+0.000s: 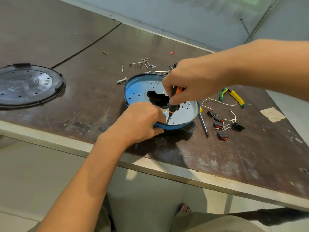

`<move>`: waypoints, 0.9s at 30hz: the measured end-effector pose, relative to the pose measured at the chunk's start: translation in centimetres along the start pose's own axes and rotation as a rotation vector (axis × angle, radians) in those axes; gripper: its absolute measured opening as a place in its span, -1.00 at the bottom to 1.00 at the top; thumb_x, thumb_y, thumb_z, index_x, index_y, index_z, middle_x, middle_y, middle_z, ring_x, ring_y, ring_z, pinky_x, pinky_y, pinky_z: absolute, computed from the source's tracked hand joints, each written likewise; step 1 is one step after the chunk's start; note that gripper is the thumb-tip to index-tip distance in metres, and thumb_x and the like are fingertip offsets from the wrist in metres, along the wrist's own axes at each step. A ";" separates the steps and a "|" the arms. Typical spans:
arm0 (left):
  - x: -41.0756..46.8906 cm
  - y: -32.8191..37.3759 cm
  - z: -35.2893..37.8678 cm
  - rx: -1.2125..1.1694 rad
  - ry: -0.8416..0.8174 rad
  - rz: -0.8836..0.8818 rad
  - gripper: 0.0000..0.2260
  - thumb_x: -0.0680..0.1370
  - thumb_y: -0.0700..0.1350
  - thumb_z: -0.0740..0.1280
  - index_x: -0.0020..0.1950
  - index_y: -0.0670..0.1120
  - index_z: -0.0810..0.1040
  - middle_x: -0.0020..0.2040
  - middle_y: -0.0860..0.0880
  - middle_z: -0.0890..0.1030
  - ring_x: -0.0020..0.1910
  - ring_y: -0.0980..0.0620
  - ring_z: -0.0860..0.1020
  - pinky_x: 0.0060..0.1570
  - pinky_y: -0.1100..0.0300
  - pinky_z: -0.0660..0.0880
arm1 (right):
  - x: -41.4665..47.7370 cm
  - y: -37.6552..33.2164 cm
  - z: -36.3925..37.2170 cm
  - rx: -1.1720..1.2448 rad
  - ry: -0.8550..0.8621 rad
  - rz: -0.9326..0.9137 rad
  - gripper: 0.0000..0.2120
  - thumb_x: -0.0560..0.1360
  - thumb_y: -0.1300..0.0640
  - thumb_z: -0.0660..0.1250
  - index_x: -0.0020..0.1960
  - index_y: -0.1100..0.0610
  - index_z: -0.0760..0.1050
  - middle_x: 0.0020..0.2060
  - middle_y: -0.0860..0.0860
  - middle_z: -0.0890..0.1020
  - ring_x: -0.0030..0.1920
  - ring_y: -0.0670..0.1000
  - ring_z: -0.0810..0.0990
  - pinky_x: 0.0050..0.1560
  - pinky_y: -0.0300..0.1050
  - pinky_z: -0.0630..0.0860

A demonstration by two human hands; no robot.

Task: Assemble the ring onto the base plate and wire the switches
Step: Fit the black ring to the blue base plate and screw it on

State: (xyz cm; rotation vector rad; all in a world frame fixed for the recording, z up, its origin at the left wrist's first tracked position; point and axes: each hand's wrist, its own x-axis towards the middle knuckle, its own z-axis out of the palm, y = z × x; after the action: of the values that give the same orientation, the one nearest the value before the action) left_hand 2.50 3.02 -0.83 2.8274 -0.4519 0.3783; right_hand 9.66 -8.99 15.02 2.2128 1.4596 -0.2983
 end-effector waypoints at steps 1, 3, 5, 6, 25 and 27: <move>0.0 0.0 0.0 -0.002 0.001 0.000 -0.68 0.53 0.12 0.38 0.25 0.07 0.63 0.16 0.07 0.65 0.10 0.03 0.60 0.09 0.04 0.58 | 0.2 -0.1 0.3 0.020 0.034 0.014 -0.76 0.59 -0.09 0.29 -0.07 0.08 0.55 -0.30 -0.01 0.58 -0.32 -0.01 0.49 -0.33 -0.18 0.37; 0.0 0.0 0.0 -0.004 -0.002 0.002 -0.68 0.53 0.12 0.37 0.25 0.08 0.63 0.16 0.08 0.65 0.12 0.03 0.60 0.09 0.03 0.57 | 0.6 -0.4 0.4 0.062 0.053 0.074 -0.67 0.59 -0.10 0.27 -0.14 0.15 0.57 -0.35 0.09 0.59 -0.36 0.07 0.48 -0.36 -0.11 0.40; 0.1 0.0 0.0 0.011 -0.007 0.006 -0.67 0.54 0.13 0.36 0.27 0.08 0.61 0.16 0.08 0.65 0.11 0.04 0.59 0.09 0.04 0.57 | 1.0 -0.4 0.3 0.154 0.009 0.213 -0.59 0.60 -0.12 0.25 -0.21 0.18 0.53 -0.49 0.07 0.54 -0.50 0.05 0.48 -0.49 -0.20 0.38; 0.1 0.0 0.0 0.017 -0.007 0.006 -0.66 0.54 0.14 0.35 0.28 0.08 0.61 0.16 0.08 0.65 0.10 0.04 0.59 0.09 0.05 0.58 | 1.3 -0.3 0.1 0.227 -0.026 0.302 -0.56 0.62 -0.13 0.24 -0.24 0.19 0.50 -0.58 0.03 0.48 -0.61 0.02 0.43 -0.57 -0.27 0.34; 0.0 -0.1 0.1 -0.032 0.015 -0.003 -0.74 0.52 0.09 0.40 0.16 0.05 0.66 0.09 0.08 0.66 0.04 0.03 0.61 0.02 0.03 0.59 | 0.4 1.3 0.2 -0.085 0.028 -0.323 -0.84 0.51 0.22 0.43 -0.03 -0.03 0.58 -0.16 -0.09 0.63 -0.18 -0.05 0.56 -0.26 -0.34 0.34; -0.1 0.0 0.1 -0.030 0.026 0.002 -0.75 0.51 0.09 0.41 0.14 0.05 0.67 0.08 0.09 0.67 0.04 0.04 0.62 0.01 0.03 0.60 | 0.2 1.3 0.5 0.046 0.087 -0.287 -0.90 0.48 0.10 0.50 -0.03 -0.05 0.64 -0.23 -0.21 0.62 -0.24 -0.24 0.58 -0.24 -0.47 0.40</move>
State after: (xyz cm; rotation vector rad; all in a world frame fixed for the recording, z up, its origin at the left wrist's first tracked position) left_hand 2.45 3.06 -0.92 2.7897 -0.4512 0.4051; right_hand 10.95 -9.43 14.84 2.0722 1.8378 -0.3350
